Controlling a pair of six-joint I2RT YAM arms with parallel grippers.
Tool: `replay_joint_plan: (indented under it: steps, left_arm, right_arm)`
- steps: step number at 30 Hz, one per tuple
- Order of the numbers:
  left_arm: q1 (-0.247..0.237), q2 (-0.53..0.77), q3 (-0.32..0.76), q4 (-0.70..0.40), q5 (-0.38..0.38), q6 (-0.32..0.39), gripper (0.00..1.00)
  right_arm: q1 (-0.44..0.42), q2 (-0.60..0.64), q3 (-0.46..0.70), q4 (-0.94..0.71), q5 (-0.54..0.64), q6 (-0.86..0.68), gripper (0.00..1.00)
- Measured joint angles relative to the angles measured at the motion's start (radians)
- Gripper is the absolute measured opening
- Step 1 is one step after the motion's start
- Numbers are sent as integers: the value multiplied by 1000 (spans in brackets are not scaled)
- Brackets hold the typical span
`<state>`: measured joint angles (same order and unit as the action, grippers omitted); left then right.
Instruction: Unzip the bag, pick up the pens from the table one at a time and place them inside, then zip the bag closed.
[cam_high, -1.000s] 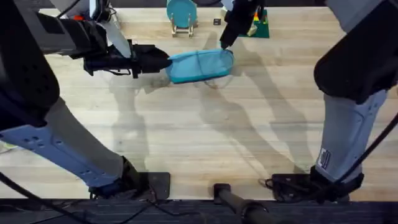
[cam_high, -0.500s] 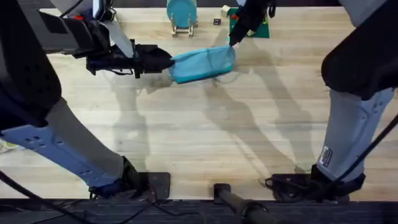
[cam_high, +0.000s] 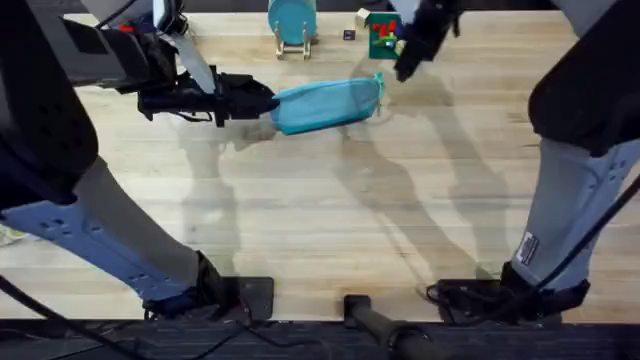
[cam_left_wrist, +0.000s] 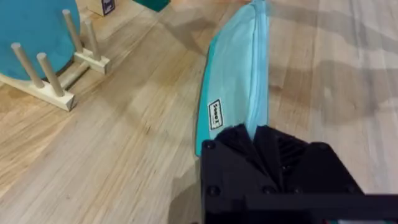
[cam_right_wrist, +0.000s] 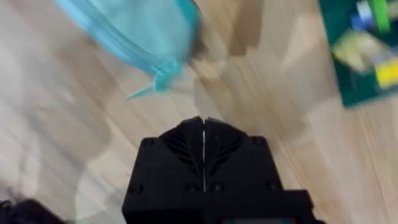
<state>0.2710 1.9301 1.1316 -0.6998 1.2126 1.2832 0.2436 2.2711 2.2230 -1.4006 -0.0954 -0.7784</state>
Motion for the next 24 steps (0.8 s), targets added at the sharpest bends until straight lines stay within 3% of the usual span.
replay_joint_plan:
  steps: [7,24]
  left_arm:
    - [1,0,0,0,-5,-8,42]
    - [2,0,0,0,-8,-8,42]
  right_arm:
    - [-70,0,0,0,78,0,30]
    - [-56,0,0,0,93,0,30]
